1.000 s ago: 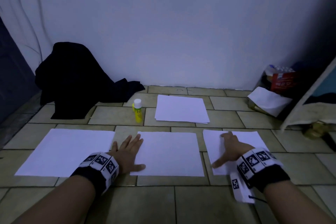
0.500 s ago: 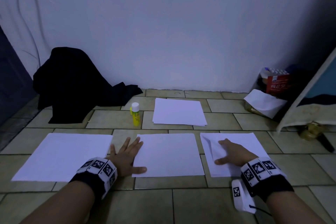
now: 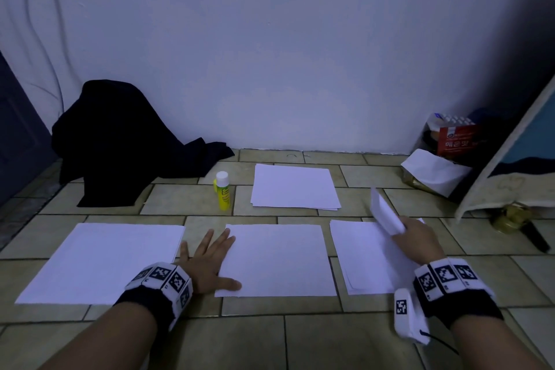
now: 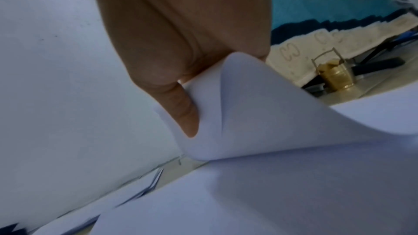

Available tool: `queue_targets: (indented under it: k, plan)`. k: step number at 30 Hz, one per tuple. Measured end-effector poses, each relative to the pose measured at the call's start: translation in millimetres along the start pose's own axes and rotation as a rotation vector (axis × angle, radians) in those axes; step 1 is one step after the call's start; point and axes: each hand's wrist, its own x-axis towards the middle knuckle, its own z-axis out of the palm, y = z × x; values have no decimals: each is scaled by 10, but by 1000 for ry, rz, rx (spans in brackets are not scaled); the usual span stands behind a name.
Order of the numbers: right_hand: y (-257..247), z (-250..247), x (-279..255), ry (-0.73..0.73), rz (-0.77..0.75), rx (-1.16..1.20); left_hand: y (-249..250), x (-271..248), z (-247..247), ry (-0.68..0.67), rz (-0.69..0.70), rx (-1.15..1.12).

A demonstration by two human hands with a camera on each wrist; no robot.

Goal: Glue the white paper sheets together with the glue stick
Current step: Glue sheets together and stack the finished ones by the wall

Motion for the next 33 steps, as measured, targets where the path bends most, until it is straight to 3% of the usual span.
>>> queue_targets:
  k: [6, 9, 14, 17, 22, 33]
  plan:
    - [46, -261, -35, 208, 3, 81, -37, 20, -6, -29, 44, 18]
    - [-65, -316, -147, 236, -63, 116, -33, 24, -3, -29, 43, 26]
    - [-569, -143, -509, 80, -224, 227, -35, 40, 10, -22, 45, 35]
    - [-957, 135, -701, -89, -324, 252, -28, 27, 4, -32, 39, 44]
    - [-1437, 644, -799, -308, -338, 228, -3, 9, -6, -31, 35, 42]
    - [-1773, 1006, -890, -371, -274, 226, -9, 8, 12, -9, 24, 41]
